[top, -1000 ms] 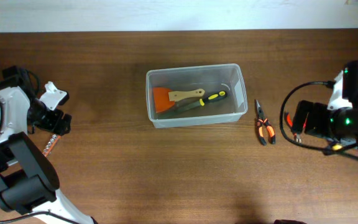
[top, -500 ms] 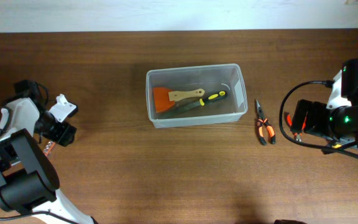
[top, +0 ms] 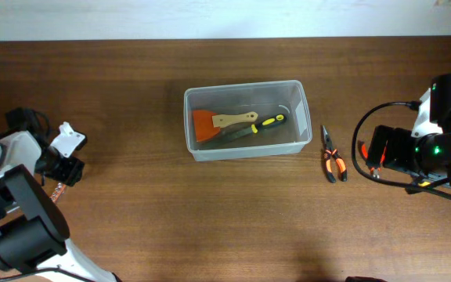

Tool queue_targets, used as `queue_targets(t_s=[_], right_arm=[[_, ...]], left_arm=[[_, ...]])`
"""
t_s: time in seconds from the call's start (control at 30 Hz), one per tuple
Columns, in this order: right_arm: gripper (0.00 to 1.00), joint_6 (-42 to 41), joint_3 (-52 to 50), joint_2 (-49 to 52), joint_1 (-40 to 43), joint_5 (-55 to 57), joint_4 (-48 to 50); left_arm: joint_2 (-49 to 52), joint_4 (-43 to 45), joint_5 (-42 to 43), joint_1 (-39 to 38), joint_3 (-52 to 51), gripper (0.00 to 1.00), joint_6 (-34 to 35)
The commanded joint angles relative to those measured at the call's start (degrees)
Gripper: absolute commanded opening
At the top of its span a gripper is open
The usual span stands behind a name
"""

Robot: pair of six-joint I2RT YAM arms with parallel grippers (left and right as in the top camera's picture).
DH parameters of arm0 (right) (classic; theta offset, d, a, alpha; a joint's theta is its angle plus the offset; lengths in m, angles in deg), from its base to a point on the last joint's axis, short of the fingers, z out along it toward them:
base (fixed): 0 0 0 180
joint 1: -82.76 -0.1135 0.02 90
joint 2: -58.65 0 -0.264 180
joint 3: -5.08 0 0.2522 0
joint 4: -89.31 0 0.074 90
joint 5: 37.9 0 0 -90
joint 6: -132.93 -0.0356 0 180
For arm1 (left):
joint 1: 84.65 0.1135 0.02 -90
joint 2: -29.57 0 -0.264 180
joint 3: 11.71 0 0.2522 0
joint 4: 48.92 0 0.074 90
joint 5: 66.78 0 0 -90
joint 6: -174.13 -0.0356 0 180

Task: Pack container
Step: 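Grasp the copper socket bit strip with the left gripper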

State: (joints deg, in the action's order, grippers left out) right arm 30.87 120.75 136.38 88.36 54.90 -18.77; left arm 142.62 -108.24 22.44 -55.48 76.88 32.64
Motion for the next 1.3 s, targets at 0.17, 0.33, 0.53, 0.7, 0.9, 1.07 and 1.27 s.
queue_targets(t_s=[0.17,0.33,0.53,0.7,0.9,1.07,1.27], right_arm=[[0.99,-0.46,0.37,-0.48,0.48,0.87,0.02],[0.99,-0.46,0.37,-0.50,0.48,0.87,0.00],[0.99,-0.44,0.37,-0.50,0.48,0.87,-0.24],[0.99,-0.46,0.37,-0.50,0.48,0.87,-0.22],[0.99,-0.44,0.37,-0.50,0.48,0.87,-0.20],[0.99,-0.46,0.37,-0.50,0.48,0.87,-0.22],[0.99,-0.46,0.37,-0.50,0.48,0.85,-0.24]], left_arm=[[0.46,0.37,5.97,1.05,-0.66,0.58,-0.52],[0.50,1.01,5.97,0.98,-0.70,0.52,-0.48],[0.50,1.31,5.97,1.01,-0.98,0.52,-0.48],[0.50,2.21,5.95,0.98,-2.12,0.53,-0.48],[0.50,4.22,5.95,0.98,-4.33,0.52,-0.46],[0.50,4.37,5.95,0.98,-4.52,0.11,-0.39],[0.48,5.14,5.95,0.48,-4.44,0.02,5.84]])
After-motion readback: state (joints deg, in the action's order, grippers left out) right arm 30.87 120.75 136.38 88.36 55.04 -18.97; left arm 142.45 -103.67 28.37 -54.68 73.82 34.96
